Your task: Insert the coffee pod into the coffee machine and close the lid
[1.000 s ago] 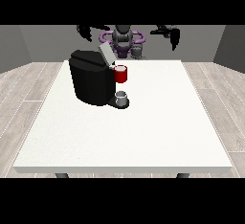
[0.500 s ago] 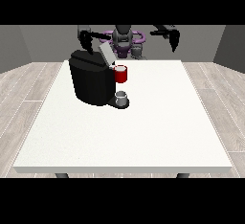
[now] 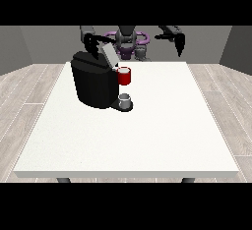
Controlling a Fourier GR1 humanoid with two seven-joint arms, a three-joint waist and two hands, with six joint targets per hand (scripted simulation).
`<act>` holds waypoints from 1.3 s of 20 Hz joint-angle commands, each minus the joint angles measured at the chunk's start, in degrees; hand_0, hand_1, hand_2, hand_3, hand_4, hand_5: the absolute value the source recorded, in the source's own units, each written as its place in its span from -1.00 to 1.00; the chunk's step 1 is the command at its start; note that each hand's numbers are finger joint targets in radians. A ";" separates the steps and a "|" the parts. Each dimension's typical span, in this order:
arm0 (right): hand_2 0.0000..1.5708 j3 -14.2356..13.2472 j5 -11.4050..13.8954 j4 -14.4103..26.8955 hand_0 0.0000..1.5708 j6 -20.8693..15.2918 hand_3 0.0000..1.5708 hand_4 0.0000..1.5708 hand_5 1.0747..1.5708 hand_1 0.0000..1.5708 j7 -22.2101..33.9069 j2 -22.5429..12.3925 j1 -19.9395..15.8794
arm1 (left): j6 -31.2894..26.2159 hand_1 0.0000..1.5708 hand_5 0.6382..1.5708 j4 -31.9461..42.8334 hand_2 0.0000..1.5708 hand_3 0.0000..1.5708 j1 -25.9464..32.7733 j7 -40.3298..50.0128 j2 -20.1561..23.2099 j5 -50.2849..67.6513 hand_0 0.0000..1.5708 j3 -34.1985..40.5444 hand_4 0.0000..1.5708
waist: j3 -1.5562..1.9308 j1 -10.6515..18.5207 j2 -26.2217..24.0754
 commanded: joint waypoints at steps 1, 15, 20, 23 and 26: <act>-1.00 -0.51 0.29 2.89 -1.00 1.24 -1.00 -1.00 1.00 -1.00 -1.28 -0.28 -3.12 | 0.20 -1.00 1.00 -1.60 -1.00 -1.00 -0.95 0.45 1.64 1.84 -1.00 0.83 -1.00 | 0.08 -0.56 2.37; -1.00 0.00 2.75 7.17 -1.00 0.22 -1.00 -1.00 1.00 -1.00 -5.07 0.86 -6.09 | 2.12 -1.00 1.00 -3.46 -1.00 -1.00 -0.11 1.81 2.54 1.50 -1.00 -0.43 -1.00 | 0.08 0.17 4.58; -1.00 1.04 2.46 5.64 -1.00 2.14 -1.00 -0.86 1.00 -1.00 2.66 0.99 -11.70 | -0.22 -1.00 1.00 1.04 -1.00 -1.00 0.58 -1.90 4.72 3.36 -1.00 1.52 -1.00 | 0.06 -1.05 3.47; -1.00 3.20 5.84 6.73 -1.00 -0.69 -1.00 -0.82 1.00 -1.00 0.08 3.32 -11.47 | 2.97 -1.00 1.00 0.17 -1.00 -1.00 0.53 -1.36 2.02 1.83 -1.00 -0.59 -1.00 | 0.07 -0.31 3.60; -1.00 2.47 6.40 6.81 -1.00 -0.50 -1.00 -0.73 1.00 -1.00 1.76 1.65 -15.73 | 1.06 -1.00 1.00 -0.49 -1.00 -1.00 1.17 -1.35 3.48 1.64 -1.00 -1.15 -0.82 | 0.07 1.42 3.48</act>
